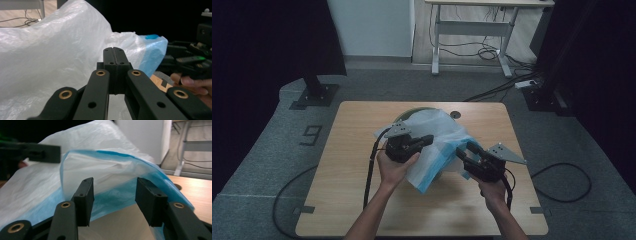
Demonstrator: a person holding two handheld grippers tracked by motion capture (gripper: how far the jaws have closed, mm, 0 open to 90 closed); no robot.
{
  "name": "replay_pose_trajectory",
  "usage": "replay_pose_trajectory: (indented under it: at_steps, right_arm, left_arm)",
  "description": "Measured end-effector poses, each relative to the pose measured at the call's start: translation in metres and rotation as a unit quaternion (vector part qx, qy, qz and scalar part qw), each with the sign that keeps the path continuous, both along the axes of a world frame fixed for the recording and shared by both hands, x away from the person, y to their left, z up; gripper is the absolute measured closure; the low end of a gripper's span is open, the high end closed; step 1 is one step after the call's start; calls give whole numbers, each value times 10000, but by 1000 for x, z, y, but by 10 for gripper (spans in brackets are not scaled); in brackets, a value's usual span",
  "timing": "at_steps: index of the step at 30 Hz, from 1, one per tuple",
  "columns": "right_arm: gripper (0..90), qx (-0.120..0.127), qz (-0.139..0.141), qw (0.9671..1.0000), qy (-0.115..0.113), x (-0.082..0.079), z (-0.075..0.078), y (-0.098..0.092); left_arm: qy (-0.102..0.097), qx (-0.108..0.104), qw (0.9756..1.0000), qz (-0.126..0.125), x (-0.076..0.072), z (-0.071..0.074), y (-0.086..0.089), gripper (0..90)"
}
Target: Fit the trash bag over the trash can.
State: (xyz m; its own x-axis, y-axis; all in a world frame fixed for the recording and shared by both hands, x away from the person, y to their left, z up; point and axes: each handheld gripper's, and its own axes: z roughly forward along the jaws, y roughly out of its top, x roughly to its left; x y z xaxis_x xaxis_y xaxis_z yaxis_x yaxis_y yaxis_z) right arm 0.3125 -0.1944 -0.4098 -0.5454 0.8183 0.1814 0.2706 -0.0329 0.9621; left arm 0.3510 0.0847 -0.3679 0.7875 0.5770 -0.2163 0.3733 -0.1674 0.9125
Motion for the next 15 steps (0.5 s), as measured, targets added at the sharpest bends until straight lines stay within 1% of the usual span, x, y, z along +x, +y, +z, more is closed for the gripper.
replay_pose_trajectory:
  at_steps: [3,5,9,11,13,15]
  right_arm:
    - [474,11,-161,9999,58,2,2,0]
    - [466,28,-142,9998,122,2,2,1]
    - [462,-50,26,9999,116,1,-2,6]
    - [459,-43,121,9999,113,1,-3,8]
    - [454,-16,119,9999,115,2,-2,10]
    - [451,-9,40,9999,134,4,1,11]
  left_arm:
    - [-4,-3,10000,-25,-2,0,-1,898]
    - [7,-16,10000,-50,-2,0,0,899]
    - [26,-46,10000,-69,-3,0,1,899]
    - [48,-49,9999,-89,-3,0,1,898]
    - [55,-50,9999,-107,-3,-1,1,898]
    - [61,-43,9999,-116,-3,-1,0,898]
